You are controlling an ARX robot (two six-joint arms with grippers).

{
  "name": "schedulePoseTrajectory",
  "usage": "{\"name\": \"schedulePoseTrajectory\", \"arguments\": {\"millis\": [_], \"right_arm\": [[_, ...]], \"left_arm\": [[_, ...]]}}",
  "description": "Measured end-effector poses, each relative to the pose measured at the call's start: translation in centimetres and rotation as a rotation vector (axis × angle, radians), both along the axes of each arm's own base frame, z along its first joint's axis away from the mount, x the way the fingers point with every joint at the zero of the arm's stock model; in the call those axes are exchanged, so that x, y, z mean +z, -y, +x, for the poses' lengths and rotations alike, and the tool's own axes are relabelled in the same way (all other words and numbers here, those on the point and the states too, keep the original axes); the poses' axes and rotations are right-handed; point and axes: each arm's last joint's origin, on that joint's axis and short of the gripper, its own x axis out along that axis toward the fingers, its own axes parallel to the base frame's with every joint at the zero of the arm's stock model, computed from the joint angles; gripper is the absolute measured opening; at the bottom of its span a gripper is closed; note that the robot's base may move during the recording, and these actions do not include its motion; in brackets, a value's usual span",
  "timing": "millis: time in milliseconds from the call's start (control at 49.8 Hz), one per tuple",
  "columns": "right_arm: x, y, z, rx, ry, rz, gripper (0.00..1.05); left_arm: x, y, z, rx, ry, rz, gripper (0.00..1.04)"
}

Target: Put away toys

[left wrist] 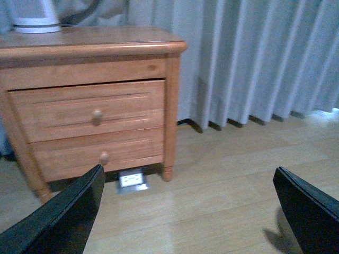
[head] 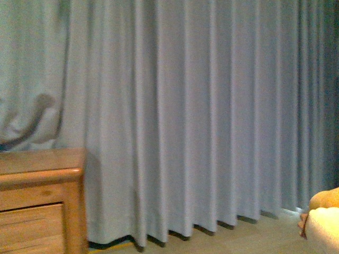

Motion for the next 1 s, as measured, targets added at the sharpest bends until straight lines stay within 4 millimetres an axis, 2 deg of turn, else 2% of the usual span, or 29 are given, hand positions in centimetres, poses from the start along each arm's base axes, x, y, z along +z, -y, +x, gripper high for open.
{"name": "schedulePoseTrajectory", "arguments": {"millis": [1004], "right_arm": [[-0.01,-0.01,0.00,0.004,0.000,-0.001,0.19]], "left_arm": [[0.00,0.00,0.00,0.001,0.000,0.000,0.99]]}}
